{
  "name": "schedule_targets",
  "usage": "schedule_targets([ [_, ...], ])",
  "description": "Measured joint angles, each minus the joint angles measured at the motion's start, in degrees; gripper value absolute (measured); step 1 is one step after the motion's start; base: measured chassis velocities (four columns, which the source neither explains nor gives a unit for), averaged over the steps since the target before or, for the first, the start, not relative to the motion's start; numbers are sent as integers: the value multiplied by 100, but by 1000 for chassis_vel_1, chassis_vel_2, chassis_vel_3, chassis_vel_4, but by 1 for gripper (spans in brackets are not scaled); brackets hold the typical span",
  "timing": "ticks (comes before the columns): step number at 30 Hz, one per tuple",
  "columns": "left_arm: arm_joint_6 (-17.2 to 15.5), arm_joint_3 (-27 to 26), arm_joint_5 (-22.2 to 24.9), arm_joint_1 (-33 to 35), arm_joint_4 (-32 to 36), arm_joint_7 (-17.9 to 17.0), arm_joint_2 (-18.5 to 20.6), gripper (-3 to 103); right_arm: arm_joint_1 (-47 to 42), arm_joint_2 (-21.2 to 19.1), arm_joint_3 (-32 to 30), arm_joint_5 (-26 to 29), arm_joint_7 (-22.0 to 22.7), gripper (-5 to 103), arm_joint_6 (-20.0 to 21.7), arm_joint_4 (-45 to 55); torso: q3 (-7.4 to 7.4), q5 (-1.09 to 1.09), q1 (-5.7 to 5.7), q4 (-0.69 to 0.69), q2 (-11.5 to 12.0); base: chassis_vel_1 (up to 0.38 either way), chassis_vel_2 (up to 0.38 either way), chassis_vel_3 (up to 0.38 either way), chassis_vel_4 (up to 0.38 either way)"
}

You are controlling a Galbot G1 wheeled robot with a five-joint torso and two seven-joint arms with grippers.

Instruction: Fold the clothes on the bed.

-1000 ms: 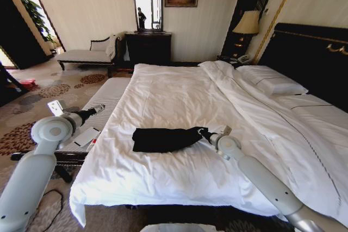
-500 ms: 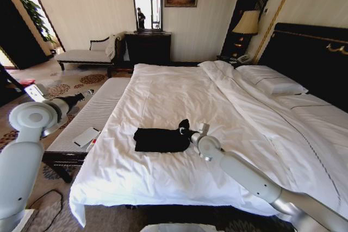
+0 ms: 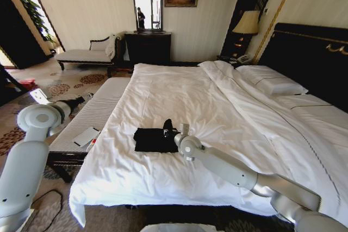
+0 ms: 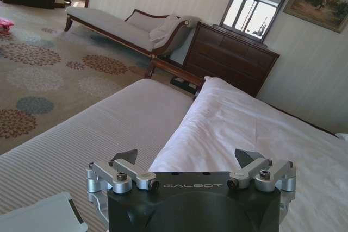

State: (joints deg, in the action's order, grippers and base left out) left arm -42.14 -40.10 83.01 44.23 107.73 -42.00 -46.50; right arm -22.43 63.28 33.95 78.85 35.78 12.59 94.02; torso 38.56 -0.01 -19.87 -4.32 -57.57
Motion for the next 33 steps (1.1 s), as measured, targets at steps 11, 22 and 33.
schedule_targets([
  [11, 0, -77, -24, 106, 19, 14, 53, 100, 122, 746, 320, -251, 69, 10, -49, -428, 0, -1, 0, 1, 0, 0, 0, 0, 0],
  [22, 0, -85, -30, 187, 110, 16, 89, 100, -104, 1001, 355, -658, -16, 53, -307, -545, -1, 0, 0, 2, 0, 0, 0, 0, 0],
  [33, 0, -225, -10, 296, 152, 14, 108, 100, 311, 1052, 405, -364, 70, 90, -516, 227, -1, 0, 0, 2, -1, 0, 0, 0, 0],
])
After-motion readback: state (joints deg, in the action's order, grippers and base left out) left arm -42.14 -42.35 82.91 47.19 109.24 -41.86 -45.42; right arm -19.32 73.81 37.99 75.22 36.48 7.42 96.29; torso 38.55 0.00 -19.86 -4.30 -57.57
